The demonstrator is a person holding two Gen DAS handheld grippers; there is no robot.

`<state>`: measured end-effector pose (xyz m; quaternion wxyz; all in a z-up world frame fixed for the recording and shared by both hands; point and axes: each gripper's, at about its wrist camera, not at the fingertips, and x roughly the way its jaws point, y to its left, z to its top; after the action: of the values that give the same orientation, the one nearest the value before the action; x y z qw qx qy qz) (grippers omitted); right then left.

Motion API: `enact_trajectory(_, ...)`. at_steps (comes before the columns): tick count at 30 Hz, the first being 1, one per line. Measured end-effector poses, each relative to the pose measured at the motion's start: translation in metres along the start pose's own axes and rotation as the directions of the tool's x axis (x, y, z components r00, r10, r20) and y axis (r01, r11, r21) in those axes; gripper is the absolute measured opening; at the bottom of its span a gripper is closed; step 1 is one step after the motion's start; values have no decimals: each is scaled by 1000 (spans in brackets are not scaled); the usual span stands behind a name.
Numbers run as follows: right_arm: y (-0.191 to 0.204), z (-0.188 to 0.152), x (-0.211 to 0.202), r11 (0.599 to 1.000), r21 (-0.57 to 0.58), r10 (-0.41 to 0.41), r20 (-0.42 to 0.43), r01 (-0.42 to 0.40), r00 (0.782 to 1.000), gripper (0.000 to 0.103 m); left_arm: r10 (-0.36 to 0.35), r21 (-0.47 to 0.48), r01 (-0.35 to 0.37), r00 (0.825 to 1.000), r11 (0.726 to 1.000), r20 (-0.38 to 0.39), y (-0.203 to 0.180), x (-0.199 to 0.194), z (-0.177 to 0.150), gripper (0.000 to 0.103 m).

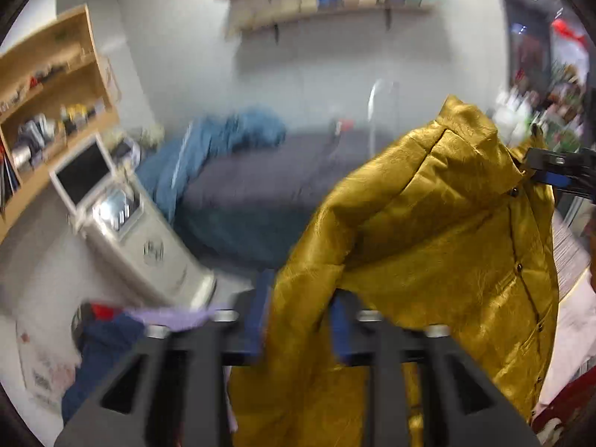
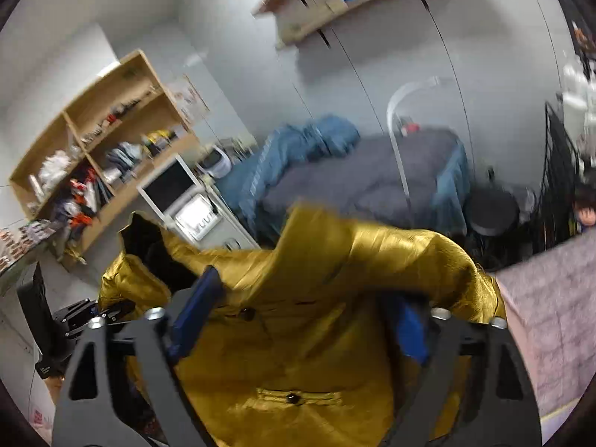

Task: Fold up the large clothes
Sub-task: 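Lay the gold jacket flat on the sheet with both grippers, releasing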

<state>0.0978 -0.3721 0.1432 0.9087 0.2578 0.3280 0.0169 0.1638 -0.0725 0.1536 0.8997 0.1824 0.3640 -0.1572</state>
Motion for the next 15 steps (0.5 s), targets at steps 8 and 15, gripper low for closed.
enact_trajectory(8,-134,-223,53,935,238,-196,-276,265,941,88,-9,-25,0,924,1000,-383,-22,154,-160,78)
enact_trajectory(15,-197,-344,-5,823,181,-426,-428,538,797,88,16,91,36,855,995,-518,-50,161,-275,83)
